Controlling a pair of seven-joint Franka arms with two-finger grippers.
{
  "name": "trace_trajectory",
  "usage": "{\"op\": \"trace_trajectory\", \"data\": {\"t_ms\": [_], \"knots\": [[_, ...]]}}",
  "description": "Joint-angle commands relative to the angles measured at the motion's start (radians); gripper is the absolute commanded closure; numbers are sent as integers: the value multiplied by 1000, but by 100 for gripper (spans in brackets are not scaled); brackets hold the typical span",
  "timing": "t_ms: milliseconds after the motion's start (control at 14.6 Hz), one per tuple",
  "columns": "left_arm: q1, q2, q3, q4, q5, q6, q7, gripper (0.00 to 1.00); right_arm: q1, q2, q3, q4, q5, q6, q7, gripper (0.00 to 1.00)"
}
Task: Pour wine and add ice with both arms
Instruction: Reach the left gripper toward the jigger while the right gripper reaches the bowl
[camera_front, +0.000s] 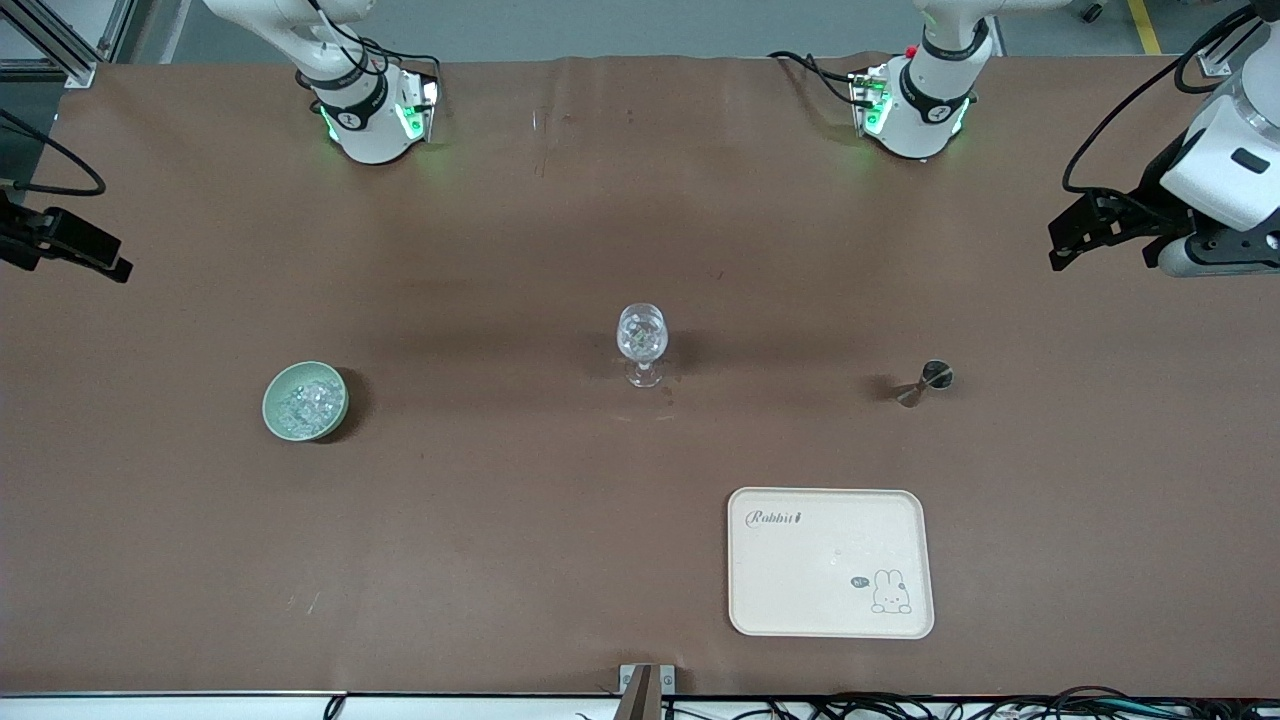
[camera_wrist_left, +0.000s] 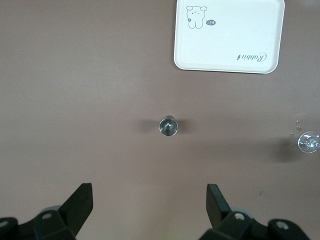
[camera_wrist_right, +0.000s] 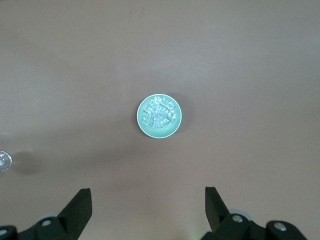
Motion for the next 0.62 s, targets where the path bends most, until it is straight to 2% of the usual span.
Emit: {"op": "trace_trajectory", "data": {"t_ms": [0, 205, 411, 548], "knots": [[2, 7, 1, 25, 18, -22, 8, 0, -7, -1, 1, 8, 17, -10, -7, 0], [19, 33, 13, 51, 15, -22, 6, 0, -7, -1, 1, 8, 17, -10, -7, 0], [77, 115, 13, 75, 7, -20, 20, 0, -7, -1, 1, 8, 17, -10, -7, 0], [77, 170, 13, 76, 7, -8, -3, 0, -7, -1, 1, 8, 17, -8, -7, 0]]}}
